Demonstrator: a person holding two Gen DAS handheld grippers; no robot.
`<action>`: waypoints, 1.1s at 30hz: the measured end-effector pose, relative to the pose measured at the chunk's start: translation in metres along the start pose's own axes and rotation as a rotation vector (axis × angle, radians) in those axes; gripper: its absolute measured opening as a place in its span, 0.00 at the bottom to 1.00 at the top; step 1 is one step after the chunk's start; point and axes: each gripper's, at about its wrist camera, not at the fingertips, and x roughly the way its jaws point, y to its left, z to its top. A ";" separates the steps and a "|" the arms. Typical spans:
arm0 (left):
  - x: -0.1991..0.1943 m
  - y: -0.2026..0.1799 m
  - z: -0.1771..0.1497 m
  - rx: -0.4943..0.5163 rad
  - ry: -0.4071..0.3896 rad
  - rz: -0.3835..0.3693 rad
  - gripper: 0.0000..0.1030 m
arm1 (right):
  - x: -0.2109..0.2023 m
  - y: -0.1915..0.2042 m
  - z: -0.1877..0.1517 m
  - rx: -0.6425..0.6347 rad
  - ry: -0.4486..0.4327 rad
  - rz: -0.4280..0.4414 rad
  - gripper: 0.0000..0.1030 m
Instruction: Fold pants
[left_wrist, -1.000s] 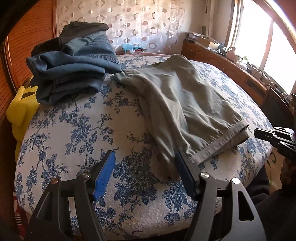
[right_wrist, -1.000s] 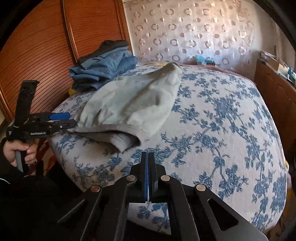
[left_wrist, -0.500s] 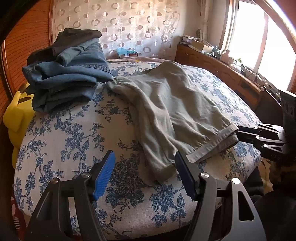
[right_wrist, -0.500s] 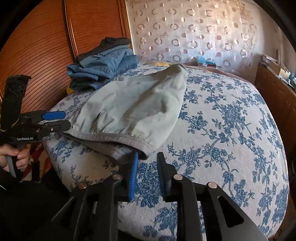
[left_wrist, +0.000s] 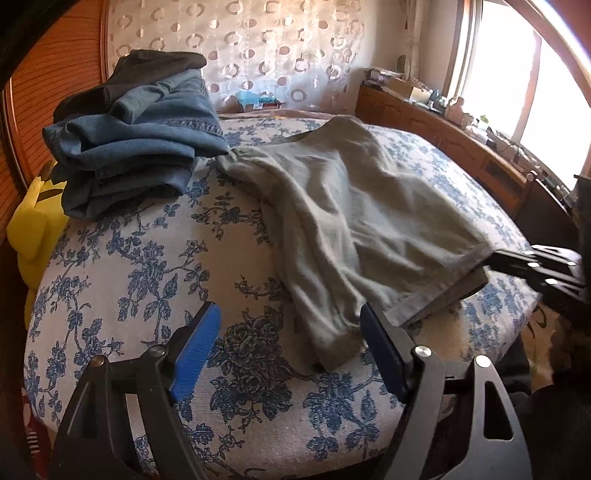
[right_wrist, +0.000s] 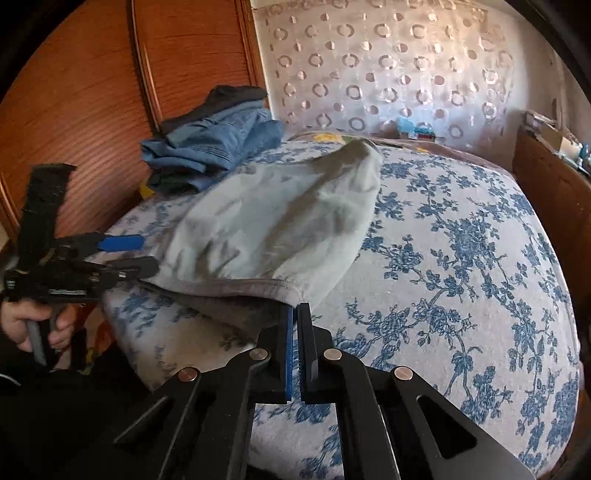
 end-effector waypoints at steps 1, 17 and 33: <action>0.002 0.001 -0.001 0.000 0.007 0.007 0.76 | -0.004 0.001 -0.001 -0.012 -0.003 0.002 0.01; -0.003 0.000 -0.008 0.000 -0.001 -0.082 0.35 | -0.014 -0.013 -0.013 0.040 0.038 0.022 0.03; -0.021 -0.001 -0.019 0.021 -0.002 -0.077 0.08 | -0.009 -0.008 0.005 0.046 -0.023 -0.018 0.13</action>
